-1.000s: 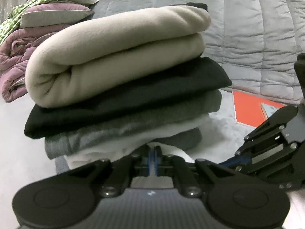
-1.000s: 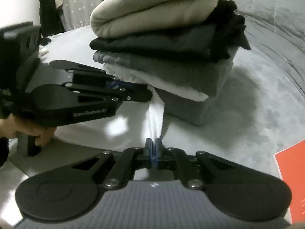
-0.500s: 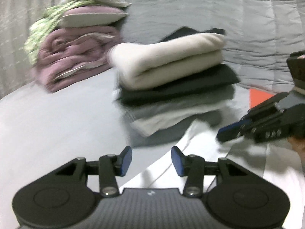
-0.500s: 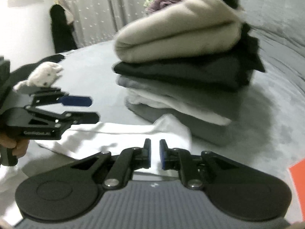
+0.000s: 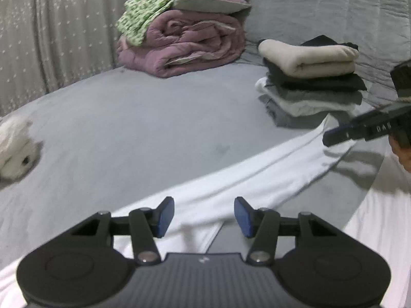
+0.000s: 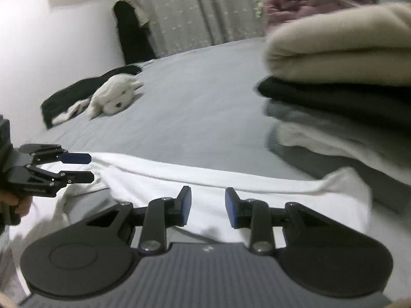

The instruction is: Fold clothes

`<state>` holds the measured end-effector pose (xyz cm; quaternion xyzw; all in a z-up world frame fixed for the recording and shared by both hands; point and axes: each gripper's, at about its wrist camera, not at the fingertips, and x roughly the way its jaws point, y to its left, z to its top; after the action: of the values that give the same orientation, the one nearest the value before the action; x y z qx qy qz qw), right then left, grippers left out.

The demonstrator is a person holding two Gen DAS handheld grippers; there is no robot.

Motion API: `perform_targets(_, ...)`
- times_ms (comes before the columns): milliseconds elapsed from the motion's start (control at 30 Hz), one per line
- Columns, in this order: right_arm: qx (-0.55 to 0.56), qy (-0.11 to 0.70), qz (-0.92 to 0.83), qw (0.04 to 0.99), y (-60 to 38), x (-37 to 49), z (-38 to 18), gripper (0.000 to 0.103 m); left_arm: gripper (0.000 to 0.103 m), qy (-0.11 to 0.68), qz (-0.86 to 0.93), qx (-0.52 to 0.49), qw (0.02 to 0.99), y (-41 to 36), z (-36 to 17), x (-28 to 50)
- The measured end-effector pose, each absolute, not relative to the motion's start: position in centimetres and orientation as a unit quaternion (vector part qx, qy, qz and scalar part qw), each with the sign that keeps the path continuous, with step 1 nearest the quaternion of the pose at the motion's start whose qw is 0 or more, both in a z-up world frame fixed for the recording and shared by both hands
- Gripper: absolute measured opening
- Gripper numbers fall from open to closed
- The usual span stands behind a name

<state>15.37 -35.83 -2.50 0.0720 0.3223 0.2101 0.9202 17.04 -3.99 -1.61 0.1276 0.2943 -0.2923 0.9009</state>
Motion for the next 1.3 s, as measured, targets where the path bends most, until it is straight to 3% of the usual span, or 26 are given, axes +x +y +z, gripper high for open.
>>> perform_targets(133, 0.029, 0.333, 0.245, 0.910, -33.0, 15.5, -3.0, 0.033, 0.051, 0.301, -0.295, 0.154, 0.894, -2.5, -2.3, 15.6)
perform_targets(333, -0.034, 0.345, 0.296, 0.890, -29.7, 15.6, -4.1, 0.033, 0.029, 0.321, -0.310, 0.173, 0.878, -2.2, -3.6, 15.3)
perform_targets(400, -0.063, 0.347, 0.293, 0.888, -29.0, 15.6, -4.6, 0.033, 0.015, 0.325, -0.312, 0.173, 0.876, -2.1, -4.1, 15.5)
perform_targets(467, -0.084, 0.343, 0.287, 0.890, -28.8, 15.7, -5.0, 0.021, 0.002, 0.324, -0.306, 0.178, 0.877, -2.0, -4.4, 15.6)
perform_targets(500, -0.093, 0.341, 0.284, 0.891, -28.7, 15.8, -5.1, 0.015, 0.001, 0.324, -0.307, 0.176, 0.877, -1.8, -4.3, 15.6)
perform_targets(533, -0.096, 0.342, 0.279, 0.892, -28.7, 16.0, -5.1, 0.000, 0.001, 0.324, -0.308, 0.173, 0.878, -1.6, -4.2, 15.7)
perform_targets(800, -0.103, 0.347, 0.299, 0.883, -30.3, 15.7, -3.0, 0.000, 0.000, 0.322, -0.348, 0.143, 0.869, 1.6, -1.6, 14.9)
perform_targets(933, -0.141, 0.385, 0.308, 0.859, -28.7, 16.1, -4.3, 0.004, 0.002, 0.376, -0.378, 0.164, 0.830, 1.4, -3.0, 14.9)
perform_targets(967, -0.147, 0.392, 0.310, 0.854, -28.4, 16.2, -4.5, 0.015, 0.003, 0.384, -0.380, 0.170, 0.824, 1.4, -3.3, 14.8)
perform_targets(1033, -0.122, 0.392, 0.314, 0.856, -28.6, 16.4, -3.9, 0.020, 0.009, 0.375, -0.380, 0.162, 0.830, 1.8, -3.1, 14.5)
perform_targets(1100, -0.102, 0.386, 0.312, 0.862, -28.7, 16.7, -3.5, 0.026, 0.030, 0.362, -0.374, 0.142, 0.842, 2.8, -2.6, 14.5)
perform_targets(1167, -0.094, 0.379, 0.299, 0.871, -28.4, 17.0, -3.3, 0.026, 0.036, 0.351, -0.360, 0.121, 0.856, 3.8, -2.1, 14.8)
perform_targets(1300, -0.080, 0.375, 0.271, 0.883, -27.1, 18.1, -3.4, 0.026, 0.035, 0.344, -0.313, 0.084, 0.881, 6.2, -1.9, 16.3)
